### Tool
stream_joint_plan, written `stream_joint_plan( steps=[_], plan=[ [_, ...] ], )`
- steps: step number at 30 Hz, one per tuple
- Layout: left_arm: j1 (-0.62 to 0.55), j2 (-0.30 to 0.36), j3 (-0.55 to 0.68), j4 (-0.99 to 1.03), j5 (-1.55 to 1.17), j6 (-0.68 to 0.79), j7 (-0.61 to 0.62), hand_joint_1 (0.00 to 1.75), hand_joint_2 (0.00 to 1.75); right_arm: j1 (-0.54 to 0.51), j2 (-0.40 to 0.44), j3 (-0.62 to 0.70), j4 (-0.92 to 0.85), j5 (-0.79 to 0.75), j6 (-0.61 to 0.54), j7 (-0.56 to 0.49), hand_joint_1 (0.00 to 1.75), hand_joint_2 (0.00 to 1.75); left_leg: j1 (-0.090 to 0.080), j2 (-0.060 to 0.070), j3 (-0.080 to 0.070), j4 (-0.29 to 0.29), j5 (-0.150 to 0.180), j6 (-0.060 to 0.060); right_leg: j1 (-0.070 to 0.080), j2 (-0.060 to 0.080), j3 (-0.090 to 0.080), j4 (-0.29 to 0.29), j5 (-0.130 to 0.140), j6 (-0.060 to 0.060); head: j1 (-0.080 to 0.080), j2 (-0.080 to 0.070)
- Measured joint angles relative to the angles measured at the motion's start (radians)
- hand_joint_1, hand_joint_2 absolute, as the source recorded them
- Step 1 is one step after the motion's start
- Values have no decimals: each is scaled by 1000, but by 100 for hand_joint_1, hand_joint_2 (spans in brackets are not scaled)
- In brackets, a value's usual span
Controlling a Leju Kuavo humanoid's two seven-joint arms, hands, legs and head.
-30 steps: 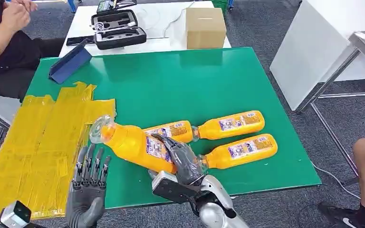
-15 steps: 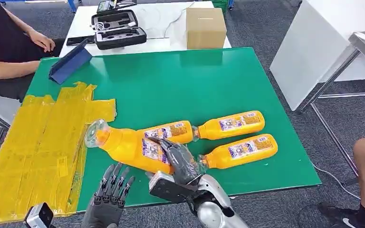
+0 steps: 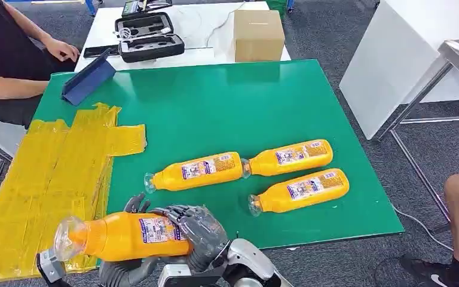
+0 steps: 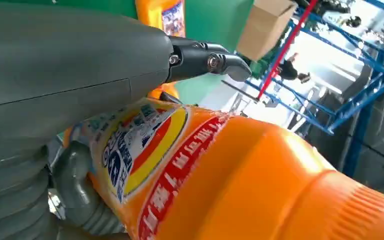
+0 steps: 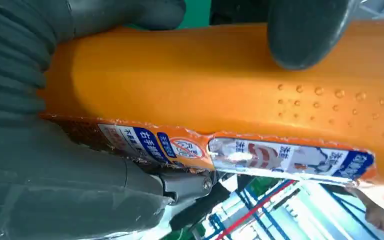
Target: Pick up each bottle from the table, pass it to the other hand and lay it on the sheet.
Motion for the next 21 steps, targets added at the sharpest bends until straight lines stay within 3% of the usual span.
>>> stream_joint_plan(
  steps=[21],
  plan=[
    [6, -51, 43, 0, 132, -101, 26, 0, 175, -15, 33, 34, 166, -50, 23, 0, 175, 175, 0, 1, 0, 0, 0, 0, 0, 0, -1, 0, 0, 0, -1, 0]
  ],
)
